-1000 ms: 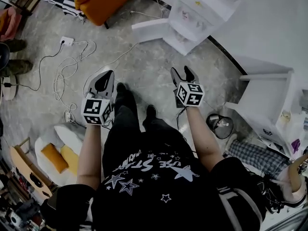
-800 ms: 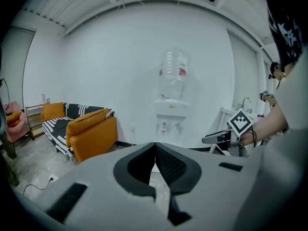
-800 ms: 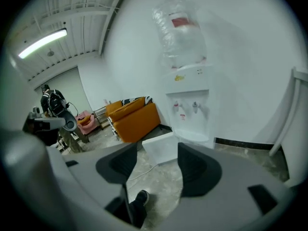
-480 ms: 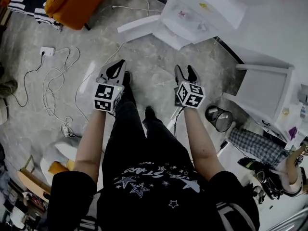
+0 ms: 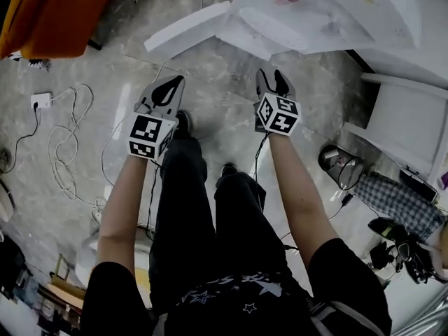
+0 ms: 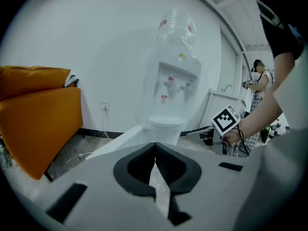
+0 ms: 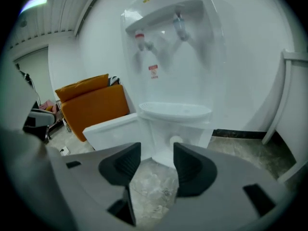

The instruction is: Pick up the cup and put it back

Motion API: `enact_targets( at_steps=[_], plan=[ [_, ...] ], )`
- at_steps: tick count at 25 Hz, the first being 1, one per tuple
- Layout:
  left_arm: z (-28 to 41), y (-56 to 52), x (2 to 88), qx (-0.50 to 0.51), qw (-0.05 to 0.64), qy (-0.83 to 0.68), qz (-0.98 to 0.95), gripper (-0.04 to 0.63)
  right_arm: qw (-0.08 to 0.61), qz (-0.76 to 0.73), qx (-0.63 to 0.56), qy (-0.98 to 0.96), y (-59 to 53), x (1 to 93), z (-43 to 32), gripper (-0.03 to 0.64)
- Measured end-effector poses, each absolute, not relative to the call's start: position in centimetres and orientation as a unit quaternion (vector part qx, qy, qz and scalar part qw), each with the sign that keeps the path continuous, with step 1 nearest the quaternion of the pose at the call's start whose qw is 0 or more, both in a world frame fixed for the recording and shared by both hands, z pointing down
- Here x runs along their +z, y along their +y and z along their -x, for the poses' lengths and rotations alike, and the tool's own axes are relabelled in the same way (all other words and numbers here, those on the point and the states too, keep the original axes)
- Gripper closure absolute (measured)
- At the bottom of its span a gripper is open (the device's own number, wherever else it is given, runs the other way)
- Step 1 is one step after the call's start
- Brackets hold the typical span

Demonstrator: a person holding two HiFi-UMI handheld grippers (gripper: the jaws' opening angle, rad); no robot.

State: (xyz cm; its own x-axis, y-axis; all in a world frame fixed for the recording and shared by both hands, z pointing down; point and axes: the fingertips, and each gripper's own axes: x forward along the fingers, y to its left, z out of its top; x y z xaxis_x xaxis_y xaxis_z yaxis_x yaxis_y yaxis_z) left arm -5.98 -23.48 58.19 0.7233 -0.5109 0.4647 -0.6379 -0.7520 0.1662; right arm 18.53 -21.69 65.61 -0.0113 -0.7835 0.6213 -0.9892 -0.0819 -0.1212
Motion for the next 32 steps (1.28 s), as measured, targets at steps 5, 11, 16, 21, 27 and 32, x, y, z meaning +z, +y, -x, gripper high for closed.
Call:
enact_targets(
  at_steps=[5,11,16,21,27,32],
  plan=[
    [4.7,-26.0,67.2,0.2,0.157,-0.301,-0.919,0.586,0.188,-0.686,0.285,-0.642,-25.2,76.3,-21.1,0.425],
    [2.1,-29.9,74.4,0.174,0.138,-0.282,-0.933,0.586,0.19,-0.706,0.267,-0.627,-30.3,86.2,-24.2,0.443],
    [1.3,-32.0,79.4,0.159,0.107,-0.276,-0.942,0.586,0.197,-0.722,0.229,-0.623,-35.6,92.8,-25.7,0.443],
    [2.5,-31.8,84.1,0.161,0.094,-0.294,-0.937,0.586,0.188,-0.745,0.214,-0.604,-38.1,96.2,-27.2,0.444],
    [2.7,-31.9,84.1,0.146,0.072,-0.289,-0.943,0.586,0.182,-0.757,0.206,-0.593,-39.2,97.0,-28.1,0.488],
    [2.6,-31.9,83.9,0.137,0.092,-0.296,-0.941,0.586,0.207,-0.747,0.203,-0.598,-39.9,97.2,-28.5,0.515]
  ],
)
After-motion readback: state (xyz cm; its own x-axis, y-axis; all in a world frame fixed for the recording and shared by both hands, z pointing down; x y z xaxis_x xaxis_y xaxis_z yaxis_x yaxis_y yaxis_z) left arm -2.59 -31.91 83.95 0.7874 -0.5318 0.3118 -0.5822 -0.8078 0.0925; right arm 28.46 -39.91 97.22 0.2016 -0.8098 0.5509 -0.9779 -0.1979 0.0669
